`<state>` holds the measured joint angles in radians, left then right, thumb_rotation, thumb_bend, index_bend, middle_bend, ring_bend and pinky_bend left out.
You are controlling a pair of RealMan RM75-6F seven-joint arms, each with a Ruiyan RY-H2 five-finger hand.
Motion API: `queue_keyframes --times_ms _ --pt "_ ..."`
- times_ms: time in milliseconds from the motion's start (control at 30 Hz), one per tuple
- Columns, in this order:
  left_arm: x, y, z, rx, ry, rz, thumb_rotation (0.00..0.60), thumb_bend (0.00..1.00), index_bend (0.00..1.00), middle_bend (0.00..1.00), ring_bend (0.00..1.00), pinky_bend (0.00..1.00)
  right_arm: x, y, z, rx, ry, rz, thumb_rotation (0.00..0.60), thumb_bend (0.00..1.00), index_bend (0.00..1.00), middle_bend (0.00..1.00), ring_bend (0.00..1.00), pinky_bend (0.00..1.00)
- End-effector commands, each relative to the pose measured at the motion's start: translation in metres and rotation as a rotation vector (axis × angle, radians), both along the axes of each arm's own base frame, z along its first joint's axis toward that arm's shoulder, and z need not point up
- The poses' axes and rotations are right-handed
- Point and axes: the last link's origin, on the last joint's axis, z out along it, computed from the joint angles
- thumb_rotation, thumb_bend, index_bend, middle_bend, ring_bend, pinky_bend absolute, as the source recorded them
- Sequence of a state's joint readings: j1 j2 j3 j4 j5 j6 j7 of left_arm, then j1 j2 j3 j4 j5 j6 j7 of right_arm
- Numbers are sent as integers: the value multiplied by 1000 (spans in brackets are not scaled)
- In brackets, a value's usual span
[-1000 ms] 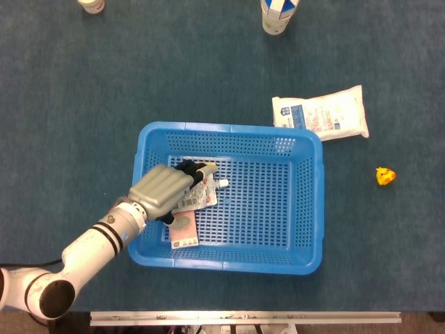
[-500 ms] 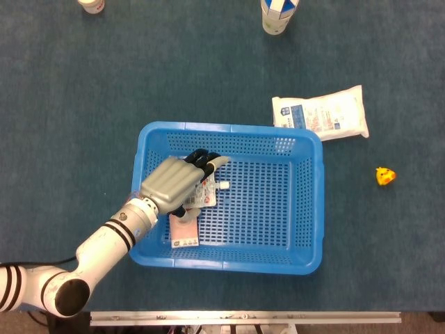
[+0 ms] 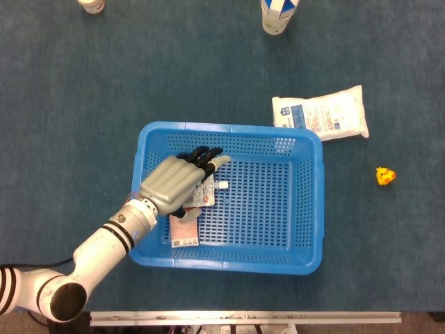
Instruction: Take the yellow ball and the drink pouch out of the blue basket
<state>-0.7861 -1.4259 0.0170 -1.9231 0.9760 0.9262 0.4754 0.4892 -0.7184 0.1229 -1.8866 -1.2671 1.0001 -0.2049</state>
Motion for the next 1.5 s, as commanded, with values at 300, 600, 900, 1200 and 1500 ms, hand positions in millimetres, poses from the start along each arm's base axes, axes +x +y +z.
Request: queue_keyframes --times_ms 300,600,900,1200,1500 --pt "1 -2 -4 9 15 -26 600 269 0 0 0 111 -3 1 4 -8 -4 -5 600 216 63 263 159 373" --pt "0 -3 -11 -6 31 -33 600 268 0 0 0 92 -7 1 7 -12 -8 -12 600 217 63 263 158 373" --pt "-3 -2 -20 -7 33 -6 600 268 0 0 0 91 -9 1 7 -7 -9 -17 600 217 63 264 158 373" --pt "-10 0 -28 -2 45 5 600 269 0 0 0 93 -9 1 9 -12 -9 -18 600 217 63 266 159 373" --pt "-14 2 -34 4 50 0 600 268 0 0 0 109 -9 1 10 -17 -6 -22 600 217 63 266 159 373"
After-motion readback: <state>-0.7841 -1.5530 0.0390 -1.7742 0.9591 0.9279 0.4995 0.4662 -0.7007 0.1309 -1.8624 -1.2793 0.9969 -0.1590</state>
